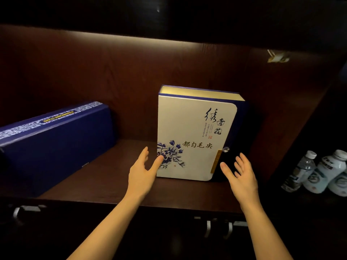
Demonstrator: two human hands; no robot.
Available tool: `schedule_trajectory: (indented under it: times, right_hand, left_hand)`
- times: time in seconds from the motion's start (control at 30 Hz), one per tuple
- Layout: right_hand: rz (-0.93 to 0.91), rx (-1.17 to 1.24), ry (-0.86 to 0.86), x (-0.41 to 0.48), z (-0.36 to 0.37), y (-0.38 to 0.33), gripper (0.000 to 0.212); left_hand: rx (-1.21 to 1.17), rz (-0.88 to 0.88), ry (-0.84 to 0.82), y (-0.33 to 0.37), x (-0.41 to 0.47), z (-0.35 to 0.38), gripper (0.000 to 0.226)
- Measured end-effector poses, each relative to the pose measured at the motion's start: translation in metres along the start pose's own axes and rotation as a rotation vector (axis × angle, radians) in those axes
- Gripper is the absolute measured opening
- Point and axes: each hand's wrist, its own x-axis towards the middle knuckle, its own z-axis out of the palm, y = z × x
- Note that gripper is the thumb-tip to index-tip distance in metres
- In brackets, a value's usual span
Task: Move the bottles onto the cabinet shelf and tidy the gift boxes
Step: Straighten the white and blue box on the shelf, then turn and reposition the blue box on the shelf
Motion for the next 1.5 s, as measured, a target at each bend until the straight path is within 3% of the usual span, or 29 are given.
schedule_trajectory:
  times: [0.23, 0.4, 0.7, 0.97, 1.13, 1.5]
  right_hand:
    - [-0.078, 0.045, 0.04, -0.062, 0.008, -0.041, 0.077]
    - [-0.119, 0.07, -0.052, -0.093, 0.054, -0.065, 0.08]
    - [-0.122, 0.132, -0.278, -0.131, 0.157, -0.106, 0.067]
    - [-0.199, 0.107, -0.39, -0.133, 0.236, -0.134, 0.072]
    - [-0.212, 0.082, -0.423, -0.108, 0.278, -0.136, 0.072]
    - [-0.072, 0.022, -0.46, -0.03, 0.383, -0.128, 0.083]
  left_hand:
    - [-0.011, 0.055, 0.115, 0.013, -0.04, -0.051, 0.039]
    - [0.007, 0.046, 0.205, 0.007, -0.059, -0.116, 0.038]
    - [0.061, 0.049, 0.418, -0.018, -0.087, -0.241, 0.037]
    - [0.101, -0.003, 0.546, -0.042, -0.07, -0.311, 0.051]
    - [0.149, -0.012, 0.589, -0.058, -0.038, -0.332, 0.073]
    - [0.136, -0.047, 0.598, -0.094, 0.059, -0.352, 0.103]
